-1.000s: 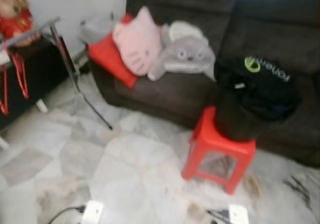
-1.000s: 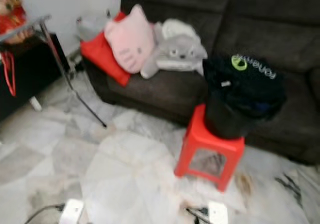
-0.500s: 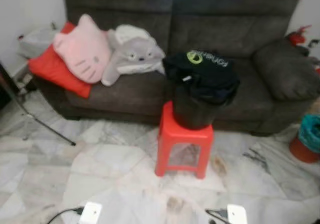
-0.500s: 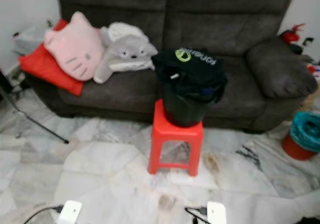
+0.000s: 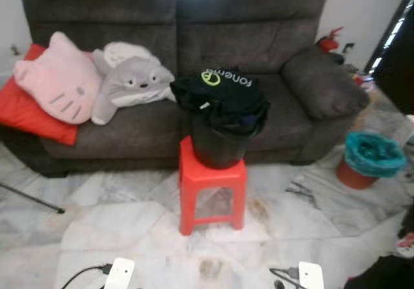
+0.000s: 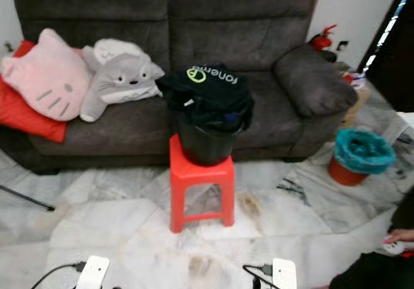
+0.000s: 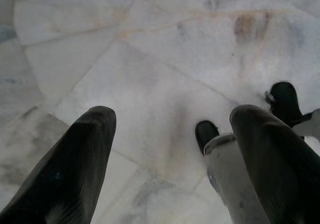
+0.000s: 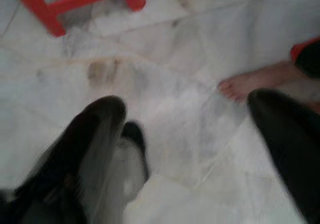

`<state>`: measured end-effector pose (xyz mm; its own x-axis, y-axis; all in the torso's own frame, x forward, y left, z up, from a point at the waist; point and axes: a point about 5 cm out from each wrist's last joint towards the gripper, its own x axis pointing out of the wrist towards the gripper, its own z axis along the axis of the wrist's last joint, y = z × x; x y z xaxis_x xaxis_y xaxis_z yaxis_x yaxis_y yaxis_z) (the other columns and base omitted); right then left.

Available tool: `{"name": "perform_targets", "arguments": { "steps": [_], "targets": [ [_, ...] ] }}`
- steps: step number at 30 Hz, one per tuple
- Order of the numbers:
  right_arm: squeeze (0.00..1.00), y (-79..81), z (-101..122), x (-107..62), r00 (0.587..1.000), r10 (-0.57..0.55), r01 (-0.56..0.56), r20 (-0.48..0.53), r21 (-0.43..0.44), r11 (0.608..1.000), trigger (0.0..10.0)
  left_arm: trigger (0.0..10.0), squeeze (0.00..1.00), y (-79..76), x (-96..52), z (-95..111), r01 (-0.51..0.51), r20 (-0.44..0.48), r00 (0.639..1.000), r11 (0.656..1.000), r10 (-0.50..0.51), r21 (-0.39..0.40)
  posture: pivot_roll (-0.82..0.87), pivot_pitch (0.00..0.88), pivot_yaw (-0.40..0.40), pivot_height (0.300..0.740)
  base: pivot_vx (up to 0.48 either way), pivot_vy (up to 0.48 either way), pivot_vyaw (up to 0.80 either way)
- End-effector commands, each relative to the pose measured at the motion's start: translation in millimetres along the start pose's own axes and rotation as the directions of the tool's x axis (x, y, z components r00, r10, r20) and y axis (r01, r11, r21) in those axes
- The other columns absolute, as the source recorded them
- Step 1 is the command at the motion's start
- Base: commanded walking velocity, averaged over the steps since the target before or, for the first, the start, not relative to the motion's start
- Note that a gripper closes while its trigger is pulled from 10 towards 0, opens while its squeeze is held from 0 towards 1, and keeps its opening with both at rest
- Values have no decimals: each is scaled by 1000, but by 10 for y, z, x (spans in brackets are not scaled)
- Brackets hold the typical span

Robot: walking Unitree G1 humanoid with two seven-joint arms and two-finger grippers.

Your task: Hang hanger

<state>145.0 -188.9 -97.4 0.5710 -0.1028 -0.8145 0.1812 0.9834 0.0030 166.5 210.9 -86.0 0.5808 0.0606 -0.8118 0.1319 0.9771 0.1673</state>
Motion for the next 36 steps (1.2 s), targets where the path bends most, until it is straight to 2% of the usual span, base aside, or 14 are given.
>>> {"name": "perform_targets", "arguments": {
  "steps": [1,7,9,10,11,12,21,22,23,24,25,26,31,36],
  "targets": [
    [0,-13,12,-1,1000,-6,6,13,9,1000,10000,10000,0,-1,-3,-13,5,-3,1000,1000,-5,-15,-102,0,-6,740,0,0,0],
    [0,-19,31,-6,999,-18,17,46,9,1000,10000,10000,0,-7,-3,-13,9,-2,1000,999,-9,-33,-114,0,-7,740,0,0,0],
    [0,-35,79,-17,993,-39,39,111,2,999,10000,10000,0,-9,-4,-18,7,-3,1000,999,-7,-34,-112,0,-9,740,0,0,0],
    [0,-35,79,-17,993,-39,39,111,2,999,10000,10000,0,-9,-4,-18,7,-3,1000,999,-7,-34,-112,0,-9,740,0,0,0],
    [0,-42,139,-32,982,-47,52,182,-25,998,10000,10000,0,-5,-5,-23,4,-4,1000,999,-5,-32,-117,0,-9,740,0,0,0],
    [0,-40,162,-37,977,-45,54,207,-42,998,10000,10000,0,-3,-6,-25,4,-5,1000,999,-4,-32,-117,0,-9,740,0,0,0],
    [0,-41,249,-81,943,-52,65,330,-28,997,10000,10000,0,-9,2,8,1,5,1000,1000,-1,-31,-129,0,-15,740,0,0,0],
    [0,-48,299,-86,931,-56,73,361,-34,997,10000,10000,0,-15,3,10,3,6,1000,999,-2,-32,-129,0,-15,740,0,0,0],
    [0,-88,703,-98,856,-57,84,514,-30,996,10000,10000,0,-22,3,12,5,6,1000,1000,-4,-31,-129,0,-15,740,0,0,0],
    [0,-88,703,-98,856,-57,84,514,-30,996,10000,10000,0,-22,3,12,5,6,1000,1000,-4,-31,-129,0,-15,740,0,0,0],
    [0,-100,1307,-230,707,-36,89,707,-38,995,10000,10000,0,-34,4,10,8,6,1000,1000,-8,-31,-136,0,-18,740,0,0,0],
    [0,-77,1468,-291,657,-23,82,754,-41,996,10000,10000,0,-41,4,9,9,5,1000,999,-9,-32,-134,0,-21,740,0,0,0],
    [0,-19,1513,-294,647,-8,51,762,-33,998,10000,10000,0,-46,3,2,11,3,1000,999,-10,-33,-129,0,-21,740,0,0,0],
    [0,-4,1565,-324,620,-2,55,785,-41,998,10000,10000,0,-37,0,-8,9,2,1000,999,-9,-32,-125,0,-22,740,0,0,0]
  ]
}}
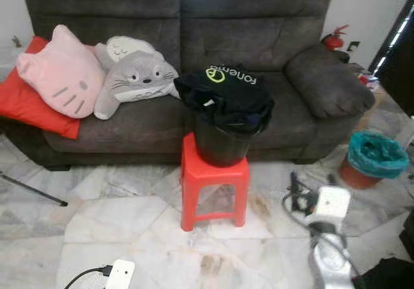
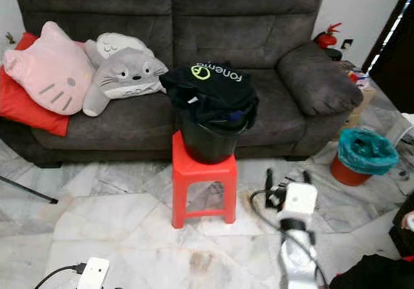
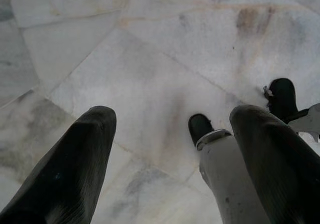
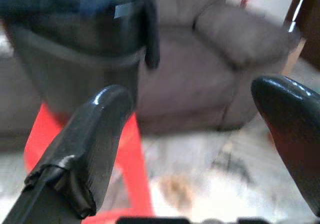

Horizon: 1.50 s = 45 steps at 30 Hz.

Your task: Hang hanger

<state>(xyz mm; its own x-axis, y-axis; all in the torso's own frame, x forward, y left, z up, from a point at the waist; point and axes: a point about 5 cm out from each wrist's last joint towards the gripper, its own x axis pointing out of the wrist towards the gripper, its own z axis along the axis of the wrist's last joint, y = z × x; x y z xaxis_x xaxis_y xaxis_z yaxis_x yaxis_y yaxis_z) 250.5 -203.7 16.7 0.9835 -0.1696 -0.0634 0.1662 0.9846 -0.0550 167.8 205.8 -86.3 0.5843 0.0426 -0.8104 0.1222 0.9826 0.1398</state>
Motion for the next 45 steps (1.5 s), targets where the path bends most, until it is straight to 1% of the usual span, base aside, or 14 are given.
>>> {"name": "perform_targets", "arguments": {
  "steps": [1,5,7,8,9,11,14,18,19,20,21,34,42,45],
  "targets": [
    [0,-61,58,24,999,-8,9,31,-21,1000,10000,10000,0,16,-8,-29,-9,-6,1000,1000,9,-8,-125,0,-22,740,0,0,0],
    [0,-66,201,2,994,20,-14,103,-56,998,10000,10000,0,23,-13,-42,-11,-7,1000,1000,11,-8,-128,0,-30,740,0,0,0],
    [0,-62,255,-47,991,34,-27,126,-62,998,10000,10000,0,23,-13,-37,-11,-1,1000,1000,11,-18,-127,0,-31,740,0,0,0],
    [0,-56,338,-124,990,49,-41,131,-66,997,10000,10000,0,22,-12,-34,-9,1,1000,1000,9,-21,-131,0,-29,740,0,0,0],
    [0,-56,338,-124,990,49,-41,131,-66,997,10000,10000,0,22,-12,-34,-9,1,1000,1000,9,-21,-131,0,-29,740,0,0,0],
    [0,-42,432,-183,986,77,-62,151,-104,993,10000,10000,0,17,-13,-42,0,-4,1000,1000,0,-14,-143,0,-21,740,0,0,0],
    [0,-41,488,-182,982,80,-62,170,-110,992,10000,10000,0,16,-12,-40,2,-5,1000,1000,-2,-7,-145,0,-21,740,0,0,0],
    [0,-11,612,-140,980,82,-66,179,-94,993,10000,10000,0,18,-11,-33,2,-3,1000,1000,-2,-8,-141,0,-22,740,0,0,798],
    [0,-11,612,-140,980,82,-66,179,-94,993,10000,10000,0,18,-11,-33,2,-3,1000,1000,-2,-8,-141,0,-22,740,0,0,794],
    [0,13,629,-123,983,79,-71,166,-57,996,10000,10000,0,20,-10,-30,2,-3,1000,1000,-2,-9,-140,0,-25,740,0,0,0],
    [0,18,632,-121,984,78,-71,160,-48,996,10000,10000,0,21,-10,-29,2,-3,1000,1000,-3,-9,-140,0,-25,740,0,0,0],
    [0,67,699,-105,985,88,-82,148,-51,995,10000,10000,0,25,-11,-46,4,-16,1000,1000,-4,-17,-141,0,-24,740,0,0,0],
    [0,65,765,-84,982,90,-78,166,-78,994,10000,10000,0,14,-15,-65,6,-22,1000,1000,-6,-19,-145,0,-23,740,278,0,0],
    [0,60,784,-77,982,84,-73,167,-74,995,10000,10000,0,9,-15,-71,6,-24,1000,1000,-6,-20,-144,0,-23,740,294,0,542]
  ]
}}
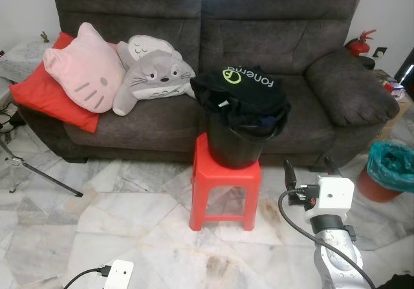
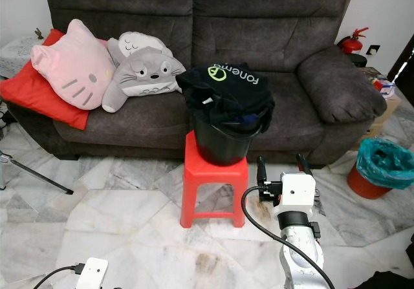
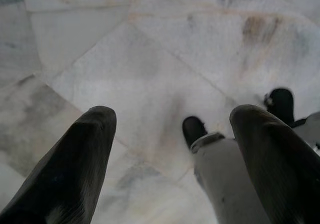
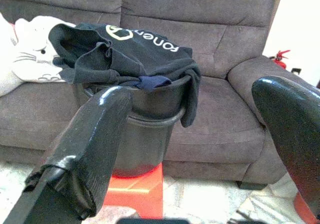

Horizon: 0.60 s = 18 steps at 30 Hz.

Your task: Hang hanger

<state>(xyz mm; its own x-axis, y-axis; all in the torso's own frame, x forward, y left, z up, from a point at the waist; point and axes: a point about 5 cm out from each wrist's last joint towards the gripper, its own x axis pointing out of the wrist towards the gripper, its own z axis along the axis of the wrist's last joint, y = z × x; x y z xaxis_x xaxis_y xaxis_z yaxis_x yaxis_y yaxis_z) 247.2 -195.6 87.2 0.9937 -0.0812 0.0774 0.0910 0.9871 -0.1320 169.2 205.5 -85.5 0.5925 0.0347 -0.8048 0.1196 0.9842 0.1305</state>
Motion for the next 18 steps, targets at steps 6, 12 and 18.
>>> {"name": "perform_targets", "arguments": {
  "steps": [6,12,18],
  "targets": [
    [0,21,105,44,1000,8,-8,25,17,1000,10000,10000,0,15,-22,-102,-3,-41,999,1000,2,-13,-145,0,-24,740,308,0,95],
    [0,6,129,47,999,-4,4,40,-8,1000,10000,10000,0,21,-25,-114,-4,-45,999,1000,4,-15,-144,0,-25,740,314,0,172],
    [0,16,123,47,1000,0,0,27,14,1000,10000,10000,0,21,-29,-127,-4,-48,999,1000,3,-15,-145,0,-26,740,317,0,481]
  ]
}}
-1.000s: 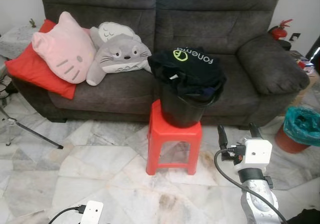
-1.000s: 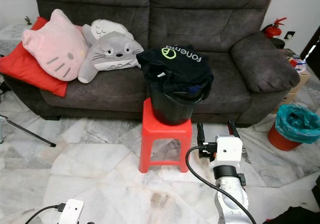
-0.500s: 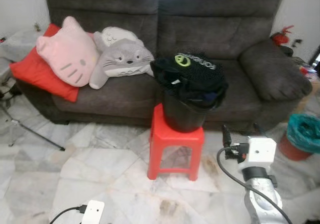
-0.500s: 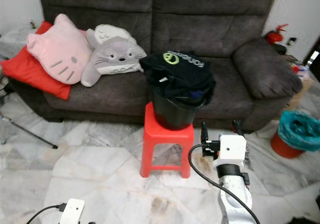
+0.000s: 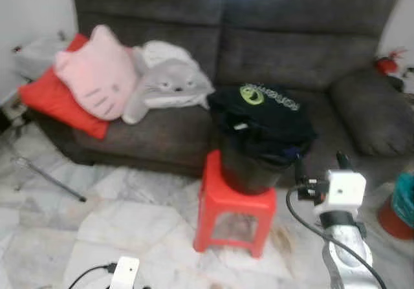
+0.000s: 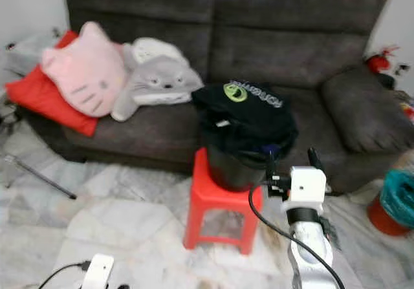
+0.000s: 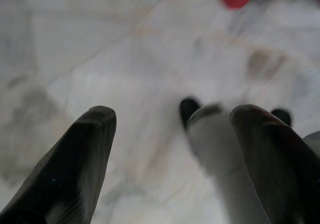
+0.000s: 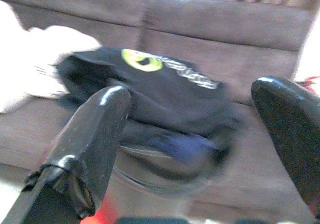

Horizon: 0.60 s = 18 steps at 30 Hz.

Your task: Hang hanger

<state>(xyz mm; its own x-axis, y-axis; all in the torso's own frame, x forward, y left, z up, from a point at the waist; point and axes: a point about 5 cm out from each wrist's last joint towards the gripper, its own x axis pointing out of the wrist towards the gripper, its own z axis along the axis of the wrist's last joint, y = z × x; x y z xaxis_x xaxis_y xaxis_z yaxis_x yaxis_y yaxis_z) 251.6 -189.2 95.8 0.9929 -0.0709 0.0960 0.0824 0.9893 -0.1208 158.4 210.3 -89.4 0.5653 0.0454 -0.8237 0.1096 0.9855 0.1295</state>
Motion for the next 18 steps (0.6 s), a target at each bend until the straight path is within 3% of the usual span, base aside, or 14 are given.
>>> {"name": "perform_targets", "arguments": {
  "steps": [1,7,12,18],
  "targets": [
    [0,-30,34,4,1000,-1,1,5,4,1000,10000,10000,0,-8,1,-14,2,-15,1000,1000,-2,-7,-145,0,-26,740,322,0,0],
    [0,-20,56,9,1000,6,-6,15,-25,1000,10000,10000,0,-7,0,-19,2,-17,1000,1000,-2,-7,-146,0,-24,740,321,0,0],
    [0,-34,62,9,1000,-4,4,19,-23,1000,10000,10000,0,-1,0,-20,2,-18,1000,1000,-2,-5,-146,0,-24,740,321,0,649],
    [0,-37,54,4,1000,-11,11,11,-1,1000,10000,10000,0,-8,2,-14,6,-18,1000,1000,-6,-2,-147,0,-23,740,324,0,0]
  ]
}}
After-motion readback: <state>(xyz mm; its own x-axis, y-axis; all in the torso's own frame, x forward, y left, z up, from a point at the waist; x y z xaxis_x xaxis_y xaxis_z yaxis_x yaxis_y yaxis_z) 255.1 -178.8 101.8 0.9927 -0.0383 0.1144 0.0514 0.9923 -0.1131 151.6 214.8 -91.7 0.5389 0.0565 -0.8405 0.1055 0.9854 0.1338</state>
